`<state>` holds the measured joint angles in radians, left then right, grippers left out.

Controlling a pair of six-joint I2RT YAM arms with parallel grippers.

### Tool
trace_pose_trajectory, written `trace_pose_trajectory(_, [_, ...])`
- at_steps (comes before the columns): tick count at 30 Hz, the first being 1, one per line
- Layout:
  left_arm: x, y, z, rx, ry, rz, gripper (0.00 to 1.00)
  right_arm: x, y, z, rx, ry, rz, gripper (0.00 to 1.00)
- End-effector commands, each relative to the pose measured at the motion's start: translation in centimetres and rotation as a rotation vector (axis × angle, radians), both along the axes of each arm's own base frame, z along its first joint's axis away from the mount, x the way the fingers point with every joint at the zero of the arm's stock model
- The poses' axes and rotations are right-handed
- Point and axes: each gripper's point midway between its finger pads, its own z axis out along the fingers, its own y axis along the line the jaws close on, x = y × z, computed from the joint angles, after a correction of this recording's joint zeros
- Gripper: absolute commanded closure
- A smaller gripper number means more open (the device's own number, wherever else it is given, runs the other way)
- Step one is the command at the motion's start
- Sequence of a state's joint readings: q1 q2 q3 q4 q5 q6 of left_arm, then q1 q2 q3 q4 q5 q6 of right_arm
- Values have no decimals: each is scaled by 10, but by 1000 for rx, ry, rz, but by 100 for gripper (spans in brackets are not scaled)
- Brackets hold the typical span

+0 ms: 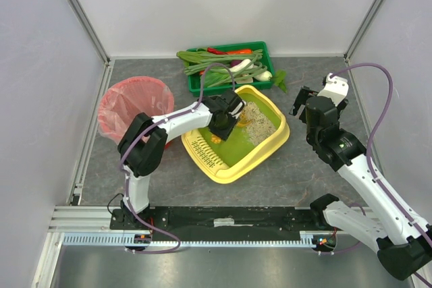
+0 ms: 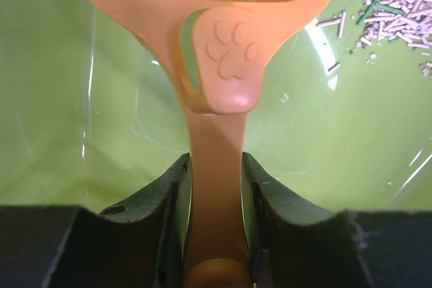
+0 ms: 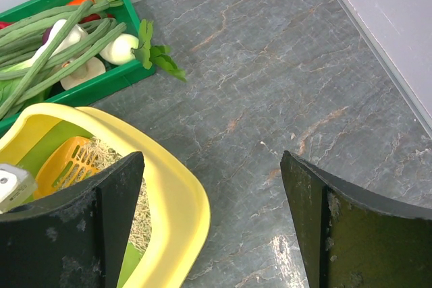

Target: Clean the litter box

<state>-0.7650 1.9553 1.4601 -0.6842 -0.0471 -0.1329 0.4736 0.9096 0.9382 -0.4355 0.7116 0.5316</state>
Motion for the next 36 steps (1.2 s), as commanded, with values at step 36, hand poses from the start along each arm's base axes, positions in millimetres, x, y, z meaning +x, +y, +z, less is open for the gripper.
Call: trace_pose_trajectory(36, [33,-30,9,-142,-170,-84,98,7,3,5,4,1,-6,9])
